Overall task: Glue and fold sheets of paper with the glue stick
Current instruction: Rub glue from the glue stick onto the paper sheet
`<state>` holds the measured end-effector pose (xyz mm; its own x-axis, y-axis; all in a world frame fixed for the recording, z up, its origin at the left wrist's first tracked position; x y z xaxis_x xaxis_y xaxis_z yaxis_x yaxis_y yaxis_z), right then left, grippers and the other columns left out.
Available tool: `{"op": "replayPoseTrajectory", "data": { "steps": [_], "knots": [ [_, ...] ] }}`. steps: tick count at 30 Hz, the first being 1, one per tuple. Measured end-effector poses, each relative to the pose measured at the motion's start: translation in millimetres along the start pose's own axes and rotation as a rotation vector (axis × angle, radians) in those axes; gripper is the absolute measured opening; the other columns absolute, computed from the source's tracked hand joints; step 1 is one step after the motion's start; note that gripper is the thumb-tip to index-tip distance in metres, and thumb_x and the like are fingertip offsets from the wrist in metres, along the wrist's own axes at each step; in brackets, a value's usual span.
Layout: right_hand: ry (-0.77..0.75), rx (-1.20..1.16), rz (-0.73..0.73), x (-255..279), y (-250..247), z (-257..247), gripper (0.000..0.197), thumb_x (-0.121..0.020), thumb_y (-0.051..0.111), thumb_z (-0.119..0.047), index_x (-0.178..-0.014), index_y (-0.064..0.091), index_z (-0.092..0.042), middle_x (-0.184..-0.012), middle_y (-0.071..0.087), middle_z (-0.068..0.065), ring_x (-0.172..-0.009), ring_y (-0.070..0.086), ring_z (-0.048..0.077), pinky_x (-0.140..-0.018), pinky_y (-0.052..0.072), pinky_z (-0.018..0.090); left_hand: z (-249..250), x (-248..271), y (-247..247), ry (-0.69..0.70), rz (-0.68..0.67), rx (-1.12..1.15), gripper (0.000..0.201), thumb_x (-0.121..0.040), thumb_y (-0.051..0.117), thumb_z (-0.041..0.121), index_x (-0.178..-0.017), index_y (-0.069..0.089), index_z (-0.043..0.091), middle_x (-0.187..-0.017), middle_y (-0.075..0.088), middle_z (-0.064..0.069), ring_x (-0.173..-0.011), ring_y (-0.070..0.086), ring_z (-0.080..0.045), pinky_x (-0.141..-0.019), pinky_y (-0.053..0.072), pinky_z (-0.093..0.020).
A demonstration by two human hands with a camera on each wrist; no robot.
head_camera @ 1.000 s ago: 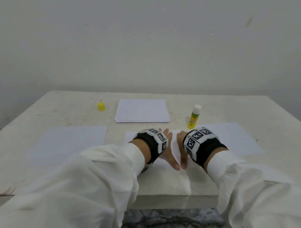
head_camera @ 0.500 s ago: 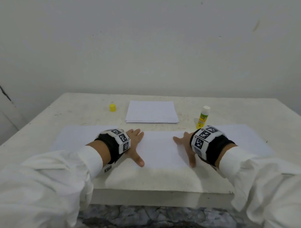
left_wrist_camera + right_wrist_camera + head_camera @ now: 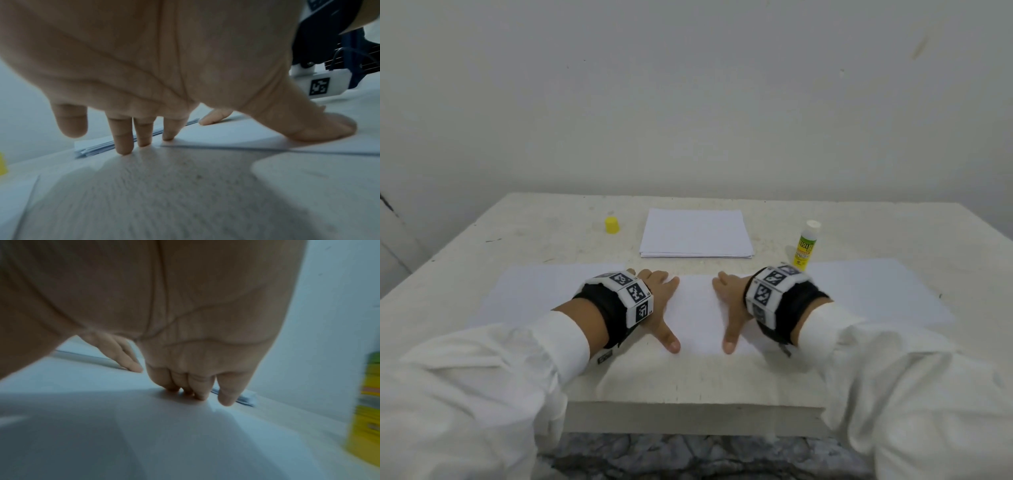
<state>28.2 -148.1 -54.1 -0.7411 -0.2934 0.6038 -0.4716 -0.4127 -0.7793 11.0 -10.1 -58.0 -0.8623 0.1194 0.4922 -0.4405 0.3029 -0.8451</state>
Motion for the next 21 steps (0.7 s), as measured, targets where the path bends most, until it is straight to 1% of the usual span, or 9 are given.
{"op": "replayPoseTrajectory", "data": {
  "steps": [3, 6, 10, 12, 15, 17, 19, 20, 21],
  "knots": [
    [0.021, -0.014, -0.035, 18.6, 9.1, 37.9, 0.131, -0.067, 0.077, -0.055, -0.150, -0.014, -0.011, -0.159, -0.014, 0.007, -0.147, -0.002, 0.025, -0.117, 0.008, 0.045, 0.4, 1.5, -0.9, -0.005, -0.011, -0.011, 0.132, -0.054, 0.064, 0.083, -0.152, 0.001, 0.020, -0.156, 0.013, -0.004, -0.141, 0.018, -0.029, -0.113, 0.020, -0.050],
    [0.037, -0.025, -0.037, 27.7, 17.8, 62.7, 0.128, -0.069, 0.077, -0.051, -0.150, -0.013, -0.009, -0.159, -0.011, 0.007, -0.147, 0.001, 0.024, -0.117, 0.011, 0.043, 0.6, 2.4, -1.4, -0.009, -0.017, -0.006, 0.132, -0.054, 0.064, 0.083, -0.152, 0.002, 0.020, -0.155, 0.015, -0.004, -0.140, 0.019, -0.028, -0.113, 0.021, -0.050],
    [0.048, -0.008, -0.042, 33.6, 25.6, 76.5, 0.129, -0.069, 0.077, -0.052, -0.150, -0.014, -0.009, -0.159, -0.012, 0.007, -0.147, 0.000, 0.023, -0.118, 0.010, 0.042, 1.6, 5.3, -4.2, -0.017, -0.018, 0.000, 0.131, -0.055, 0.065, 0.081, -0.152, 0.003, 0.019, -0.155, 0.017, -0.004, -0.141, 0.019, -0.028, -0.114, 0.021, -0.050],
    [0.051, -0.024, -0.045, 34.4, 26.6, 77.7, 0.128, -0.069, 0.077, -0.051, -0.150, -0.013, -0.009, -0.159, -0.011, 0.006, -0.147, 0.000, 0.023, -0.118, 0.011, 0.042, 2.1, 7.2, -6.1, -0.021, -0.020, 0.021, 0.132, -0.056, 0.067, 0.079, -0.152, -0.001, 0.020, -0.155, 0.015, -0.004, -0.141, 0.018, -0.028, -0.114, 0.020, -0.049],
    [0.071, -0.052, -0.034, 32.4, 27.6, 78.1, 0.128, -0.067, 0.079, -0.051, -0.150, -0.009, -0.008, -0.159, -0.002, 0.008, -0.146, 0.005, 0.026, -0.117, 0.014, 0.047, 4.3, 10.0, -9.0, -0.023, -0.023, 0.100, 0.137, -0.055, 0.073, 0.073, -0.151, -0.012, 0.025, -0.156, 0.014, -0.002, -0.142, 0.016, -0.027, -0.115, 0.019, -0.047],
    [0.086, -0.071, -0.022, 33.7, 27.0, 77.1, 0.126, -0.066, 0.080, -0.050, -0.151, -0.004, -0.007, -0.158, 0.005, 0.010, -0.145, 0.011, 0.028, -0.116, 0.018, 0.049, 7.4, 12.9, -11.9, -0.010, -0.009, 0.193, 0.140, -0.056, 0.079, 0.065, -0.150, -0.016, 0.026, -0.156, 0.016, -0.003, -0.142, 0.018, -0.027, -0.114, 0.020, -0.045],
    [0.093, -0.112, -0.011, 36.1, 27.7, 77.3, 0.126, -0.068, 0.080, -0.047, -0.151, -0.006, -0.007, -0.158, 0.003, 0.011, -0.145, 0.009, 0.029, -0.116, 0.017, 0.049, 8.4, 16.9, -14.7, 0.004, 0.016, 0.375, 0.139, -0.059, 0.086, 0.048, -0.149, -0.018, 0.026, -0.155, 0.022, -0.004, -0.141, 0.025, -0.026, -0.113, 0.024, -0.040],
    [0.090, -0.140, -0.011, 38.1, 28.5, 77.1, 0.126, -0.069, 0.080, -0.045, -0.151, -0.008, -0.009, -0.158, 0.002, 0.011, -0.146, 0.008, 0.029, -0.116, 0.016, 0.049, 6.4, 18.2, -14.7, 0.002, 0.029, 0.504, 0.136, -0.062, 0.087, 0.037, -0.149, -0.017, 0.028, -0.152, 0.028, -0.005, -0.137, 0.032, -0.026, -0.112, 0.029, -0.038],
    [0.085, -0.170, -0.013, 39.6, 29.8, 76.6, 0.125, -0.068, 0.081, -0.043, -0.151, -0.007, -0.011, -0.157, 0.006, 0.011, -0.145, 0.011, 0.030, -0.115, 0.018, 0.050, 2.8, 19.7, -14.3, -0.006, 0.042, 0.643, 0.130, -0.066, 0.086, 0.026, -0.150, -0.013, 0.031, -0.144, 0.040, -0.007, -0.128, 0.044, -0.026, -0.108, 0.035, -0.036]
  ]
}}
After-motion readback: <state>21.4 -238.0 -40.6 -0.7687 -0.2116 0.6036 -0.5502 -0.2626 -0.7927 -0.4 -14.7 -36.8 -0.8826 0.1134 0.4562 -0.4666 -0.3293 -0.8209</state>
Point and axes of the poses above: each hand's wrist, its own x-axis away from the middle knuckle, its own y-axis out of the palm, z = x × y, the point moved 9 cm from there along -x, towards the middle knuckle
